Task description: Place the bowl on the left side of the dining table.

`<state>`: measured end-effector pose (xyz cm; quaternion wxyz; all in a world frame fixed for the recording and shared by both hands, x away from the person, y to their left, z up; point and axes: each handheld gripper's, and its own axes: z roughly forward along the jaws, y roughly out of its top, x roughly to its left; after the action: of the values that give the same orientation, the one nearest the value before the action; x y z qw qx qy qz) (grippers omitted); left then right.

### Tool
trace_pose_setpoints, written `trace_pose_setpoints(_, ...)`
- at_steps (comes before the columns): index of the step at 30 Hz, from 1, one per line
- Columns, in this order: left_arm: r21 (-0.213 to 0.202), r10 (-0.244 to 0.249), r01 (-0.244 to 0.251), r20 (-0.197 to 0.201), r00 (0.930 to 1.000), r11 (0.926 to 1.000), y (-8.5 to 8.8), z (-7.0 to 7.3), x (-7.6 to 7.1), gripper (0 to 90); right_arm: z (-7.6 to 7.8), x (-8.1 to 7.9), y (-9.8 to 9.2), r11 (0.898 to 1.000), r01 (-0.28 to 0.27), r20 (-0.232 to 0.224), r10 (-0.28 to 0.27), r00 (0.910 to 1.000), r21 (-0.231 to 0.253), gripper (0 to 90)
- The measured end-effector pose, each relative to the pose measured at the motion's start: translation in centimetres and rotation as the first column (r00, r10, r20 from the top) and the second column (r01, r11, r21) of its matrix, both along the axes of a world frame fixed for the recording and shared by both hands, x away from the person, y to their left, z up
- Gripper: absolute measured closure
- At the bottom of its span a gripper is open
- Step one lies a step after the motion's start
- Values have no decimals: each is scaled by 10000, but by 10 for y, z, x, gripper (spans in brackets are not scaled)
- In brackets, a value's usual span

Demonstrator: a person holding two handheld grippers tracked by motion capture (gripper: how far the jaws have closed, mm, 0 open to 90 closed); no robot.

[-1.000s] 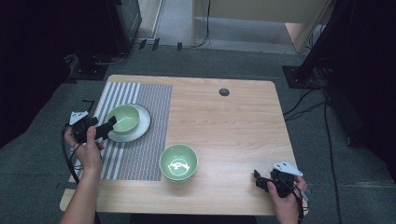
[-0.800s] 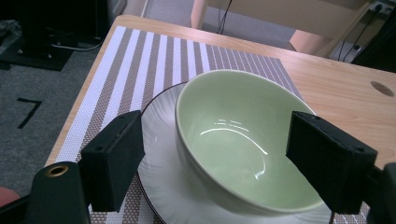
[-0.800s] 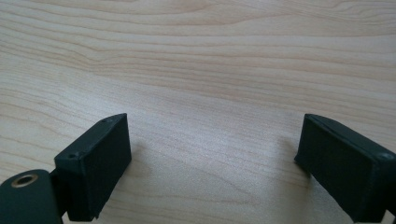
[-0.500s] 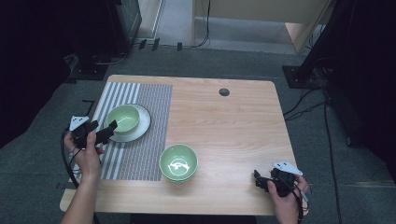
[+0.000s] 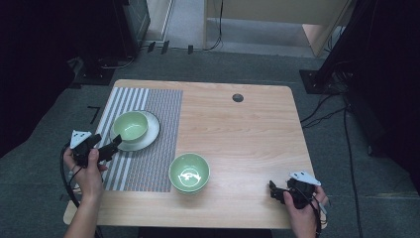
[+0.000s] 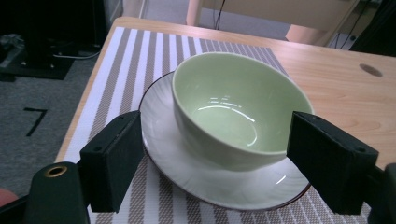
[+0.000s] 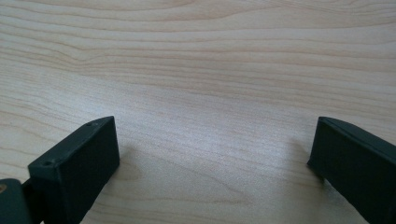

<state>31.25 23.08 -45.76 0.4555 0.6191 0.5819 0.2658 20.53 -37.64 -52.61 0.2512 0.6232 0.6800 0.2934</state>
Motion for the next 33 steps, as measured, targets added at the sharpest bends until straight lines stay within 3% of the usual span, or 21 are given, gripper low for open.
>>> trace_pose_setpoints(12,-70,-209,210,172,9996,9998,3,-5,-16,183,0,0,0,10000,12,-7,-12,10000,2,9)
trace_pose_setpoints(33,230,-472,476,-157,9988,9986,11,-20,-37,183,0,0,0,10000,9,-3,-9,10000,-1,9)
